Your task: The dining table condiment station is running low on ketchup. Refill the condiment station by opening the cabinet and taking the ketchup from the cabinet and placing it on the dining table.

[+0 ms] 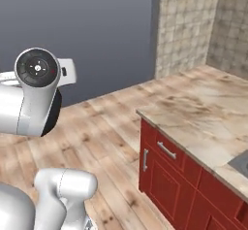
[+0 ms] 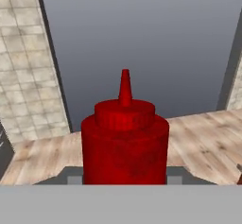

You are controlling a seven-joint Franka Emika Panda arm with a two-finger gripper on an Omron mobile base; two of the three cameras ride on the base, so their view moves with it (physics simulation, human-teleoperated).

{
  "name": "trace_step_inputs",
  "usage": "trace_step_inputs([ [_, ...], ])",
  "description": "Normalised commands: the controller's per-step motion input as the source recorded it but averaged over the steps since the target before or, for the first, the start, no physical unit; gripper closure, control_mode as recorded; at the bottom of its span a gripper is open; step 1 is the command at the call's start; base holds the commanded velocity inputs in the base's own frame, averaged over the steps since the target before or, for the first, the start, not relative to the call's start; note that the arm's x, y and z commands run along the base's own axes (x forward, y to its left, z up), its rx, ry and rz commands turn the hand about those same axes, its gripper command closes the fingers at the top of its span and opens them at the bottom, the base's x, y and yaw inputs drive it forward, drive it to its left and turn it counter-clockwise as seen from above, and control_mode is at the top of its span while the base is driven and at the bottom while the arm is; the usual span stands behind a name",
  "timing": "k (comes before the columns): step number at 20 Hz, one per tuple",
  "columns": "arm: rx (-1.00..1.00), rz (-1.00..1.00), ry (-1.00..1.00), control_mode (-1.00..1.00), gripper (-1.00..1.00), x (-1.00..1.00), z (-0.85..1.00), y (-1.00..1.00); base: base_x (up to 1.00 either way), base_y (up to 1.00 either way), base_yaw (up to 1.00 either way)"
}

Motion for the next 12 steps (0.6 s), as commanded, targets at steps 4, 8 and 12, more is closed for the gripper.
trace_step_inputs([
  [4,0.0,0.0,0.0,1.0,1.0,0.0,0.0,0.0,0.94,1.0,-0.55],
  [8,0.0,0.0,0.0,1.0,1.0,0.0,0.0,0.0,0.84,1.0,-0.57],
  [12,0.0,0.0,0.0,1.0,1.0,0.0,0.0,0.0,0.83,1.0,-0.57],
])
